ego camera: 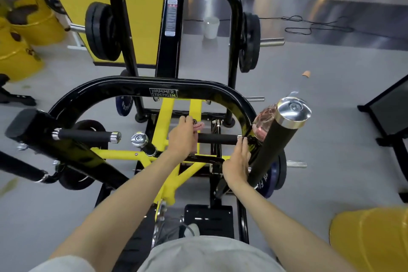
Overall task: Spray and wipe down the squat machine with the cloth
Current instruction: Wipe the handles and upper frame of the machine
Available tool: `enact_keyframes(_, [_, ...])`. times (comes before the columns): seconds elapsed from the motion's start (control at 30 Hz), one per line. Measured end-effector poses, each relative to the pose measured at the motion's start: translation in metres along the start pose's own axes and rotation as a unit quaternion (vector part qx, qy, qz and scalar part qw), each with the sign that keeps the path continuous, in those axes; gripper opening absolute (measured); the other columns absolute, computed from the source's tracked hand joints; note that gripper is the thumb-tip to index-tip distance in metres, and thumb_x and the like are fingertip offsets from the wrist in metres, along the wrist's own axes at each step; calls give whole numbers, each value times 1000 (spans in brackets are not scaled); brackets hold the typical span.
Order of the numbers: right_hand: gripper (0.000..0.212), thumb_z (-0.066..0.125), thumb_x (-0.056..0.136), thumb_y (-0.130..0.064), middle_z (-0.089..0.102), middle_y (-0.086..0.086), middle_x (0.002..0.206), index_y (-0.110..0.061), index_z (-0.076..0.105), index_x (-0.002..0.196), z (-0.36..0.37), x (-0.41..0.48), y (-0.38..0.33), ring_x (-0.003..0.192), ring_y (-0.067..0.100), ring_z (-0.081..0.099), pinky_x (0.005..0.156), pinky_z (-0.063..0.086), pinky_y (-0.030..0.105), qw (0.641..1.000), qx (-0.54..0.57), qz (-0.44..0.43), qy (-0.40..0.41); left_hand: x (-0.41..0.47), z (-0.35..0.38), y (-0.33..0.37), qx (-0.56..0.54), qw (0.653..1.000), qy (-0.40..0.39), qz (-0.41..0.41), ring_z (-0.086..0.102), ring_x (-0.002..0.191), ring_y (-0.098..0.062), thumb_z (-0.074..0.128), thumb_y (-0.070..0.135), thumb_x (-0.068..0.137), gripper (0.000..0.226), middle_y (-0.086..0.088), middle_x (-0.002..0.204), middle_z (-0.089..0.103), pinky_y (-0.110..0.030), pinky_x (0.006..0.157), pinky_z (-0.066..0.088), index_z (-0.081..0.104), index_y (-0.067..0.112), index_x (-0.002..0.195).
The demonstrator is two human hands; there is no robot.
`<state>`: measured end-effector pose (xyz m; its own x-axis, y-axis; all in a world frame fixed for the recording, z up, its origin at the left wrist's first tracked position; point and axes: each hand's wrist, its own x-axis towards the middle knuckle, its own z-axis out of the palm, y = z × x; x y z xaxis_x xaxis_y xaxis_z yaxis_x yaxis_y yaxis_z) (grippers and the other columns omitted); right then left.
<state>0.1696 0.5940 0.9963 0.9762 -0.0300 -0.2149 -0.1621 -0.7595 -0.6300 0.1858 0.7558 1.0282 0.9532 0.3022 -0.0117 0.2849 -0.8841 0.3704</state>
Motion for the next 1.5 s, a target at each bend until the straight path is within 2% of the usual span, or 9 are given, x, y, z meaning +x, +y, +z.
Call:
enact_keyframes(0.13, [87,46,83,11,-7,-6,160,-16,3,154,-2,2,1,146,20,5,112,33,40,1000,6,-2,-3,2,-15,4,90,995,4,33,61,91,-29,59,4,87,24,-7,113,48,-33,55,36,47,8,108])
enact_keyframes(0.3, [80,42,85,10,-2,-8,160,-15,9,154,1,6,4,145,16,6,112,32,38,1000,4,-22,-1,9,-21,6,112,993,22,8,57,99,-28,57,10,92,21,-10,115,48,-32,62,41,49,7,111])
enact_keyframes(0.53, [79,43,86,8,0,-4,160,-13,8,153,8,7,2,144,19,12,113,31,37,1000,-13,-18,17,12,14,48,-74,994,-75,34,62,96,-14,60,-1,84,21,3,102,61,-22,72,45,59,6,103])
enact_keyframes(0.67, [80,46,85,5,-2,-4,160,-12,8,153,9,8,1,144,22,10,113,30,39,1000,-17,-12,20,49,13,65,-179,976,-127,-3,64,83,-26,50,4,88,18,-12,84,68,-38,70,54,66,9,81])
enact_keyframes(0.83, [79,54,86,-3,4,2,160,-6,11,152,-2,9,-2,142,23,16,116,25,39,994,-107,-32,16,79,5,80,-145,964,-221,26,51,65,-16,52,12,91,23,-1,63,53,-24,51,36,55,13,68])
enact_keyframes(0.93, [75,55,83,-2,16,1,155,-8,21,150,-7,11,-9,136,21,27,112,31,35,996,-85,-26,27,72,19,102,-122,947,-284,87,55,67,-19,58,22,89,26,-3,64,57,-27,56,41,58,13,65])
enact_keyframes(1.03, [69,51,80,5,25,-4,149,-17,37,143,-9,10,-11,124,17,36,100,41,30,998,-41,-28,23,60,28,115,-60,944,-294,140,58,76,-26,52,26,92,25,-8,81,61,-31,65,41,66,7,85])
enact_keyframes(1.2, [78,53,84,3,12,3,158,-7,16,152,-3,9,-5,143,20,17,115,27,36,996,-76,-34,32,66,19,91,-31,927,-348,136,57,53,-22,47,21,99,33,-11,63,55,-25,51,43,58,8,71])
enact_keyframes(1.5, [75,47,87,6,5,0,160,-8,12,153,-3,3,-5,145,17,10,115,29,35,998,-55,-28,18,66,-24,36,68,927,-363,66,43,54,-15,44,32,101,38,-2,60,48,-29,62,37,51,11,69])
